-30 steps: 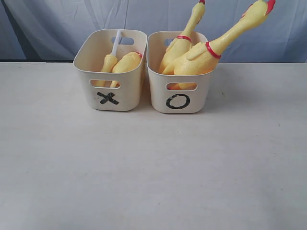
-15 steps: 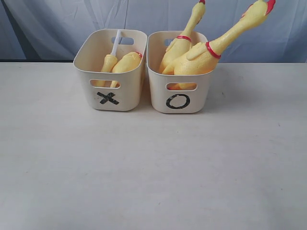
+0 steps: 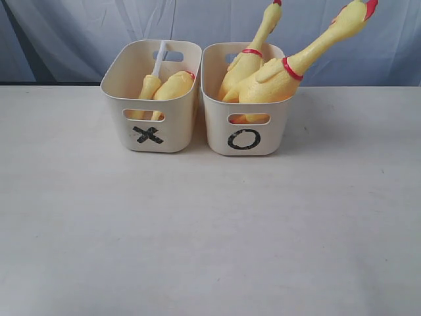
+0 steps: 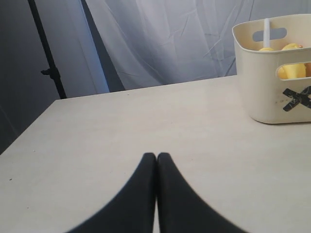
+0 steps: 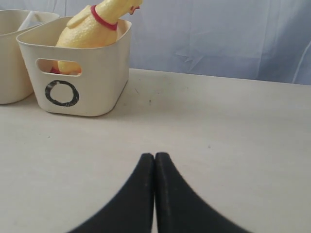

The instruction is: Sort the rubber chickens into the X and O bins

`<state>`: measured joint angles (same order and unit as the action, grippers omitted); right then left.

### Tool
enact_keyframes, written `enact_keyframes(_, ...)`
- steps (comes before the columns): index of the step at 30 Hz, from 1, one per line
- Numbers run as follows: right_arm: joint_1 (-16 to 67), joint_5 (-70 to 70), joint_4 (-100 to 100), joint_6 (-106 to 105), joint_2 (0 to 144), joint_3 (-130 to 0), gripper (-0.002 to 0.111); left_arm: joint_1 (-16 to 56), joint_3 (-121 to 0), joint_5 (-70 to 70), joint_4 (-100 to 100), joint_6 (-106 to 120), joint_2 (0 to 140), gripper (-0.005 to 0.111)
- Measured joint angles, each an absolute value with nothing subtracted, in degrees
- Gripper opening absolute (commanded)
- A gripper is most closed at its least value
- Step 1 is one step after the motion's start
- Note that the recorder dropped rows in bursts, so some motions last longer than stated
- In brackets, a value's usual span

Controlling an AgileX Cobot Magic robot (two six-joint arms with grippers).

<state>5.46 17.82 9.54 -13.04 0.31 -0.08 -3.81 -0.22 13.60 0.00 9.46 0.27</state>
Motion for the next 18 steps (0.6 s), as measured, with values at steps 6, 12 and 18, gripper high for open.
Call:
enact_keyframes(6, 6.2, 17.8, 9.5, -13.0, 0.3, -0.1, 0.0, -2.2, -0.2, 13.6, 0.0, 9.5, 0.3, 0.0)
enact_keyframes(12, 6.2, 17.8, 9.5, -13.0, 0.3, -0.1, 0.0, -2.2, -0.2, 13.6, 0.0, 9.5, 0.3, 0.0)
enact_keyframes(18, 6.2, 17.8, 9.5, -12.9, 0.3, -0.1, 0.0, -2.2, -0.2, 13.6, 0.0, 9.5, 0.3, 0.0)
